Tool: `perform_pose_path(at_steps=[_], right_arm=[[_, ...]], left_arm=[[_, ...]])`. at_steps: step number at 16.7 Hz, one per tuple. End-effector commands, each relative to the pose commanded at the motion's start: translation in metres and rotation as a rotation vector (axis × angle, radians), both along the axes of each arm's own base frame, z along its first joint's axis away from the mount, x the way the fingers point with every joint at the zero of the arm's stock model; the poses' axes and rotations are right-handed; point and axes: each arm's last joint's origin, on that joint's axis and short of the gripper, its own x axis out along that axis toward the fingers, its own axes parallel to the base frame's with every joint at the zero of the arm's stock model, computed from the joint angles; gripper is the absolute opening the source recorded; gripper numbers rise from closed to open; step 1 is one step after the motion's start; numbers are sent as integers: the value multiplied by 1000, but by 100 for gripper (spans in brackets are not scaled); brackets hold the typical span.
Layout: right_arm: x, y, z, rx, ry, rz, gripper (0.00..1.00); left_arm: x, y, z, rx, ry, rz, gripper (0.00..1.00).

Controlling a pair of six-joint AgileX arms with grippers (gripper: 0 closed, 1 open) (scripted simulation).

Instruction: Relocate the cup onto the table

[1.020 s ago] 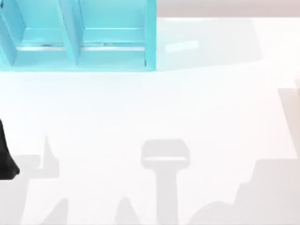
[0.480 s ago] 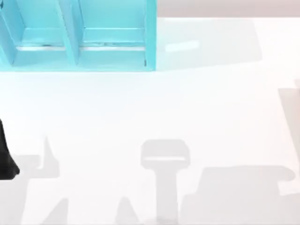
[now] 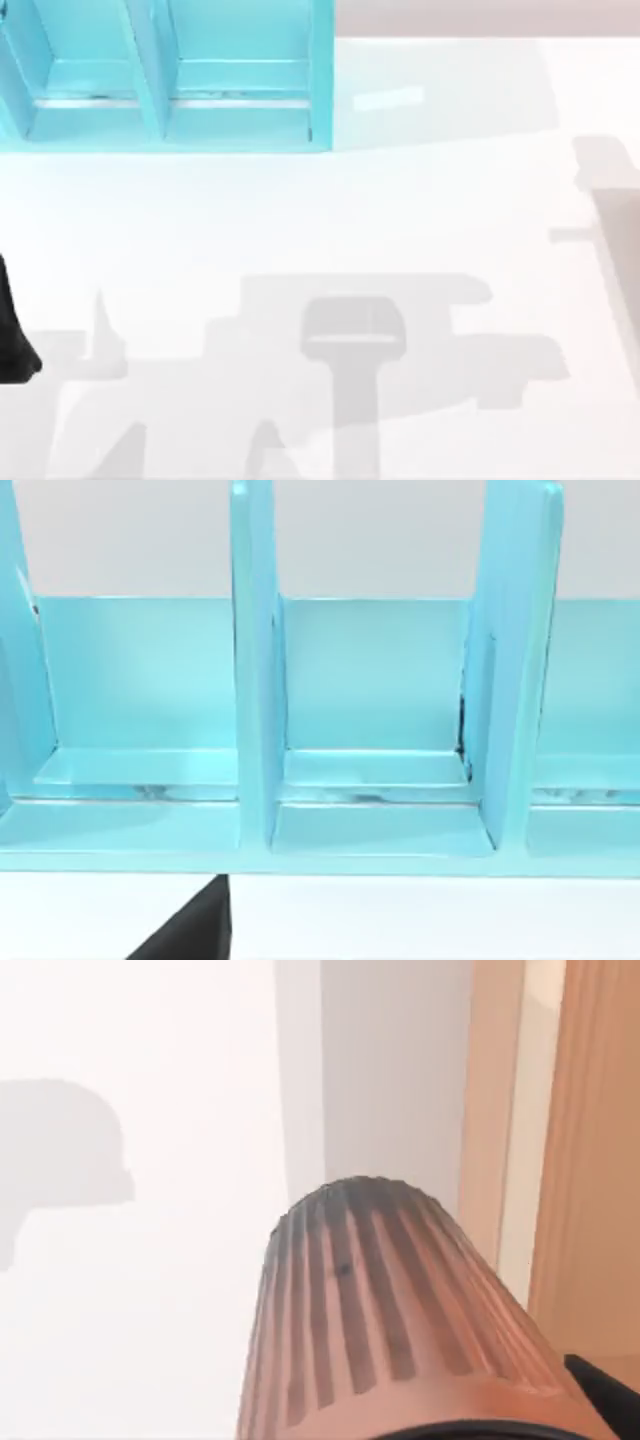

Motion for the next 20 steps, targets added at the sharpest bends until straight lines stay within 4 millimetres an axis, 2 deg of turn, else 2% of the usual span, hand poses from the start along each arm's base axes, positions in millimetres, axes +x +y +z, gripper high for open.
perform_pose_path(at_steps=[3, 6, 9, 12, 15, 20], right_arm=[[29, 69, 4, -12, 6, -2, 0], [40, 151, 1, -27, 9, -1, 0], [30, 229, -6, -40, 8, 4, 0], [9, 287, -14, -49, 2, 10, 0], [-5, 314, -18, -52, -2, 15, 0], [-4, 314, -19, -49, -1, 11, 0]], left_arm=[[0, 0, 0, 0, 0, 0, 100], [0, 0, 0, 0, 0, 0, 100], [0, 0, 0, 0, 0, 0, 100], [0, 0, 0, 0, 0, 0, 100], [0, 0, 0, 0, 0, 0, 100], [0, 0, 0, 0, 0, 0, 100]])
